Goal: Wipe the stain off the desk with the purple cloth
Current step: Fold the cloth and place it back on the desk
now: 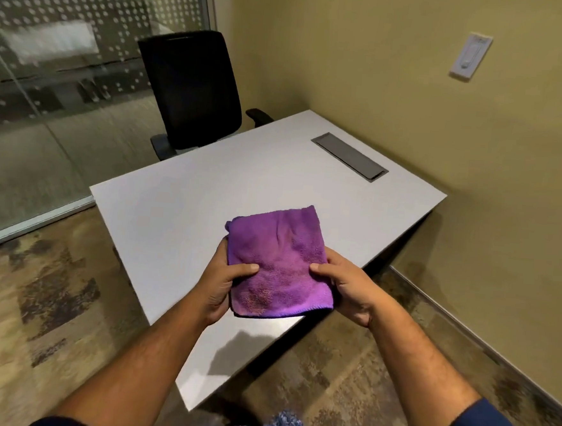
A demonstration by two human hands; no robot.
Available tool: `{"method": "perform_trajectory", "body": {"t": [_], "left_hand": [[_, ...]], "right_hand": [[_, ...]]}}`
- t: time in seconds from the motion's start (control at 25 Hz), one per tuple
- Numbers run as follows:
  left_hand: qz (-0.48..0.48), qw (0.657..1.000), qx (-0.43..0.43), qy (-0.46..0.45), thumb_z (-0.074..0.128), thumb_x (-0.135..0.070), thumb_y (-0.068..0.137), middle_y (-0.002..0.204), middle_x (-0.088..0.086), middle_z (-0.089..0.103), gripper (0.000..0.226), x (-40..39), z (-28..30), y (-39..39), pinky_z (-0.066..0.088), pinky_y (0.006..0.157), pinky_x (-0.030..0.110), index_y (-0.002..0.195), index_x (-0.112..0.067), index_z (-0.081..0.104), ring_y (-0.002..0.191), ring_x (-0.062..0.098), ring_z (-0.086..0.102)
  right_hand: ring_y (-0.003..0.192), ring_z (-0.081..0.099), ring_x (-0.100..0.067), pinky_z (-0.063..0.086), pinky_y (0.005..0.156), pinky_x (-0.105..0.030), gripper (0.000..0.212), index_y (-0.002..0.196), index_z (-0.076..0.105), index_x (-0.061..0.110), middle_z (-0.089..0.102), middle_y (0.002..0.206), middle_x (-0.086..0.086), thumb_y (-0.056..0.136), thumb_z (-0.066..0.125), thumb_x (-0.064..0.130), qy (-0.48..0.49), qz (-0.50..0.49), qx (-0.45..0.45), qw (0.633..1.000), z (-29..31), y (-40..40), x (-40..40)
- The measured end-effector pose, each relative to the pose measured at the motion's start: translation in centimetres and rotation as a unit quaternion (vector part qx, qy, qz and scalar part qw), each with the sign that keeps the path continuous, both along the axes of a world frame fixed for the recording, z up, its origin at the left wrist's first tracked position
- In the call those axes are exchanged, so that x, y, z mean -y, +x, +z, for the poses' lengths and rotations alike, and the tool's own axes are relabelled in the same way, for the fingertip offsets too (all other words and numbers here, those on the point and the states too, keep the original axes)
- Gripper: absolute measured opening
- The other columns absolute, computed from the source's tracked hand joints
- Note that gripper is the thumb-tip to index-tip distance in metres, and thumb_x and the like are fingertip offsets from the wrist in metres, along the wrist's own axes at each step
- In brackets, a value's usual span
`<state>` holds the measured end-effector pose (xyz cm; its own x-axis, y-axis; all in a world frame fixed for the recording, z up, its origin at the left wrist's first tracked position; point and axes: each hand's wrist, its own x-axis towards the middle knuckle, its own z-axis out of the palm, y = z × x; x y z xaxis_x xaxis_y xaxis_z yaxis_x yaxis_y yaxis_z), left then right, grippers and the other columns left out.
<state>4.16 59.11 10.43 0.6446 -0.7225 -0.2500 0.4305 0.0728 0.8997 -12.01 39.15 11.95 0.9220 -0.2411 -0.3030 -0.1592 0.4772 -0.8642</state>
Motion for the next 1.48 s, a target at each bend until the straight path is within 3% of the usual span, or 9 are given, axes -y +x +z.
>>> {"method": "perform_trajectory", "body": {"t": [0.16, 0.36, 0.44, 0.64, 0.76, 0.88, 1.08, 1.24, 1.48], "left_hand": [[-0.009, 1.0, 0.025, -0.016, 0.073, 0.011, 0.068, 0.138, 0.012, 0.068, 0.095, 3.6, 1.4, 3.3, 0.06, 0.094, 0.044, 0.151, -0.027, 0.047, 0.122, 0.031, 0.068], [-0.007, 1.0, 0.013, -0.028, 0.025, 0.037, 0.08, 0.085, 0.006, 0.075, 0.084, 8.7, 2.5, 3.4, 0.058, 0.061, 0.021, 0.121, -0.019, 0.072, 0.091, 0.023, 0.068], [-0.005, 0.999, -0.006, -0.031, 0.024, 0.04, 0.079, 0.093, 0.004, 0.075, 0.085, 10.7, 2.8, 3.1, 0.057, 0.061, 0.019, 0.126, -0.016, 0.067, 0.094, 0.021, 0.069], [0.044, 0.997, -0.039, 0.047, 0.045, -0.015, 0.108, 0.127, 0.014, 0.075, 0.033, 19.0, 2.5, -0.7, 0.065, 0.078, 0.043, 0.121, -0.018, 0.075, 0.1, 0.028, 0.077], [0.092, 0.984, -0.143, 0.054, 0.037, -0.046, 0.106, 0.13, 0.015, 0.074, 0.051, 24.0, 1.4, -2.8, 0.059, 0.092, 0.061, 0.123, -0.015, 0.074, 0.112, 0.036, 0.072], [0.078, 0.983, -0.152, 0.07, 0.045, -0.078, 0.093, 0.135, 0.009, 0.072, 0.072, 28.4, 0.9, -4.1, 0.046, 0.11, 0.065, 0.135, -0.021, 0.061, 0.124, 0.038, 0.069], [0.091, 0.978, 0.022, 0.187, 0.087, -0.017, 0.083, 0.131, 0.007, 0.072, 0.06, 33.1, -0.6, -5.8, 0.061, 0.077, 0.035, 0.136, -0.024, 0.059, 0.106, 0.022, 0.076], [0.171, 0.962, 0.041, 0.21, 0.071, -0.027, 0.099, 0.114, 0.008, 0.08, 0.019, 35.2, -0.7, -4.4, 0.061, 0.074, 0.03, 0.116, -0.018, 0.072, 0.099, 0.022, 0.076], [0.124, 0.956, 0.088, 0.252, 0.055, -0.042, 0.106, 0.108, 0.001, 0.079, 0.028, 42.2, -1.4, 0.1, 0.058, 0.077, 0.026, 0.114, -0.023, 0.074, 0.103, 0.021, 0.075]], "right_hand": [[0.124, 0.068, -0.028, 0.053, 0.11, -0.039, 0.05, 0.137, 0.066, 0.011, 0.07, 0.138, -0.013, 0.093, 0.057, -0.011, -0.031, -0.028, 0.036, 0.998, 0.9, 1.4, 4.4], [0.117, 0.071, -0.033, 0.055, 0.099, -0.044, 0.034, 0.079, 0.072, 0.005, 0.076, 0.126, -0.014, 0.086, 0.05, -0.02, -0.084, -0.057, -0.013, 0.995, 0.8, 2.8, 10.4], [0.103, 0.069, -0.032, 0.052, 0.084, -0.041, 0.035, 0.074, 0.068, 0.009, 0.077, 0.119, -0.012, 0.087, 0.048, -0.017, -0.07, -0.059, -0.025, 0.996, 0.7, 3.5, 13.4], [0.071, 0.055, -0.022, 0.04, 0.058, -0.03, 0.03, 0.075, 0.066, 0.007, 0.059, 0.084, -0.012, 0.088, 0.044, -0.01, 0.008, -0.064, -0.021, 0.998, 0.5, 3.4, 22.3], [0.069, 0.057, -0.019, 0.045, 0.059, -0.027, 0.023, 0.077, 0.064, 0.001, 0.061, 0.083, -0.013, 0.089, 0.045, 0.004, 0.001, -0.03, -0.018, 0.999, 1.0, 3.3, 28.5], [0.09, 0.064, -0.028, 0.048, 0.085, -0.036, 0.028, 0.087, 0.066, -0.002, 0.07, 0.099, -0.027, 0.088, 0.073, 0.025, -0.087, 0.015, -0.042, 0.995, 0.6, 3.9, 33.6], [0.097, 0.071, -0.026, 0.064, 0.088, -0.043, 0.051, 0.111, 0.073, 0.017, 0.072, 0.11, -0.013, 0.07, 0.09, -0.007, -0.198, 0.129, -0.043, 0.971, -0.1, 4.4, 38.5], [0.096, 0.075, -0.022, 0.062, 0.079, -0.037, 0.05, 0.124, 0.071, 0.02, 0.078, 0.109, -0.01, 0.085, 0.076, -0.011, -0.165, 0.148, -0.06, 0.973, -1.8, 5.2, 42.1], [0.081, 0.071, -0.018, 0.057, 0.065, -0.03, 0.043, 0.112, 0.068, 0.009, 0.072, 0.098, -0.01, 0.076, 0.079, -0.012, -0.209, 0.16, -0.132, 0.955, -4.0, 6.8, 46.5]]}}
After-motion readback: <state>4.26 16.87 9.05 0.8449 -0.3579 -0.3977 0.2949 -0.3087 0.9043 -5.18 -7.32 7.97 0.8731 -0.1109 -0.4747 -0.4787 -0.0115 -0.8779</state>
